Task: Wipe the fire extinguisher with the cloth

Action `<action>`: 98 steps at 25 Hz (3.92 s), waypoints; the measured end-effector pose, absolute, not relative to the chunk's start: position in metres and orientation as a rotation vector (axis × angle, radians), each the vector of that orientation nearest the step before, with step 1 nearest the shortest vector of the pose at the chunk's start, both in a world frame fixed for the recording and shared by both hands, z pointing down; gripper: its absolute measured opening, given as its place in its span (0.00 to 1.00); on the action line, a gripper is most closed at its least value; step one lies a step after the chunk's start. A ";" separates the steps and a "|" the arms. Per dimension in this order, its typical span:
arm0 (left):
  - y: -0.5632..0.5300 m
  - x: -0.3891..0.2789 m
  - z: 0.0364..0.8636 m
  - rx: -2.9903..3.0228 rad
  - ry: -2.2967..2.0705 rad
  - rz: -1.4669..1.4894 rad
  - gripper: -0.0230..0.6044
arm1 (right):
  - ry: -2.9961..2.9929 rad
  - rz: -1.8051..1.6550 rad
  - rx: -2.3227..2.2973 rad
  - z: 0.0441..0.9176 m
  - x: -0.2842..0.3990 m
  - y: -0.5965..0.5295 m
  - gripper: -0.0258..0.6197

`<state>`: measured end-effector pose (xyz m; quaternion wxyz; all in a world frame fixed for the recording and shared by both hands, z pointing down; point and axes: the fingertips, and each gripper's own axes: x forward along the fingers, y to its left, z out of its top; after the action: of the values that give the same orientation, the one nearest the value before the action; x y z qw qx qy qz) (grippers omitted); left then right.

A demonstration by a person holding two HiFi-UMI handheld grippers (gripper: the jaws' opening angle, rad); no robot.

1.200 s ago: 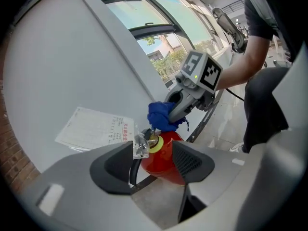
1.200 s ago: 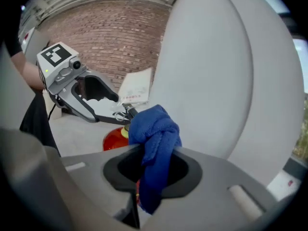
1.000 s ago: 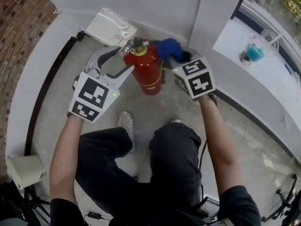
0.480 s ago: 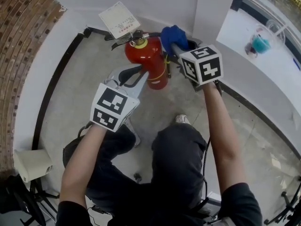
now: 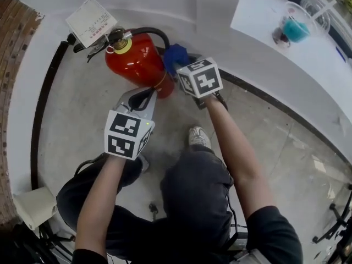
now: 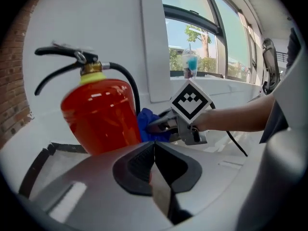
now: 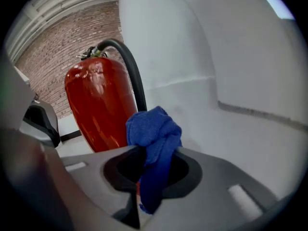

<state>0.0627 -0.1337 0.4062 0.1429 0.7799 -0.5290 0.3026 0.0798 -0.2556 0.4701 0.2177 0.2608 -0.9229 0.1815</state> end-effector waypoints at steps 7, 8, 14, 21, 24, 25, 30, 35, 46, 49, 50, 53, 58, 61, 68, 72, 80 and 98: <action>-0.147 0.073 0.462 2.176 -1.467 0.891 0.05 | -2.590 0.608 0.682 0.513 0.078 -0.261 0.16; -0.148 0.075 0.470 2.160 -1.460 0.898 0.04 | -2.599 0.612 0.678 0.514 0.078 -0.261 0.16; -0.152 0.078 0.509 2.099 -1.426 0.979 0.04 | -2.645 0.640 0.680 0.518 0.081 -0.261 0.16; -0.147 0.079 0.530 2.081 -1.386 1.012 0.04 | -2.603 0.729 0.722 0.554 0.087 -0.265 0.16; -0.146 0.076 0.540 2.059 -1.376 1.013 0.04 | -2.497 0.706 0.704 0.588 0.085 -0.259 0.15; -0.144 0.075 0.543 2.053 -1.367 1.009 0.04 | -2.464 0.709 0.692 0.601 0.084 -0.255 0.15; -0.137 0.079 0.558 2.039 -1.316 0.999 0.04 | -2.357 0.670 0.629 0.645 0.078 -0.248 0.15; -0.127 0.080 0.568 2.023 -1.280 1.006 0.04 | -2.264 0.574 0.593 0.670 0.080 -0.256 0.15; -0.120 0.076 0.572 1.996 -1.261 1.013 0.04 | -2.082 0.503 0.474 0.689 0.087 -0.245 0.15; -0.117 0.079 0.568 1.998 -1.262 1.003 0.04 | -2.104 0.605 0.414 0.685 0.087 -0.227 0.15; -0.116 0.080 0.565 2.001 -1.263 1.000 0.04 | -2.137 0.621 0.392 0.680 0.085 -0.222 0.15; -0.115 0.080 0.557 2.007 -1.275 0.990 0.04 | -2.268 0.617 0.357 0.650 0.080 -0.206 0.15; -0.113 0.084 0.551 2.008 -1.290 0.965 0.04 | -2.451 0.590 0.370 0.587 0.075 -0.195 0.15; -0.114 0.083 0.550 1.998 -1.304 0.955 0.04 | -2.513 0.524 0.381 0.550 0.074 -0.199 0.15; -0.122 0.078 0.555 1.972 -1.313 0.945 0.04 | -2.574 0.473 0.462 0.529 0.077 -0.217 0.15; -0.121 0.079 0.560 1.962 -1.300 0.946 0.04 | -2.388 0.558 0.369 0.596 0.077 -0.194 0.15; -0.119 0.075 0.581 1.940 -1.264 0.932 0.04 | -2.200 0.582 0.386 0.658 0.092 -0.189 0.15; -0.112 0.047 0.577 1.900 -1.318 0.871 0.04 | -2.225 0.802 0.429 0.657 0.075 -0.197 0.15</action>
<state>0.0466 -0.1115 0.5772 0.3292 0.7260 -0.5036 0.3330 0.0751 -0.1971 0.6574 0.3603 0.1666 -0.8634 0.3113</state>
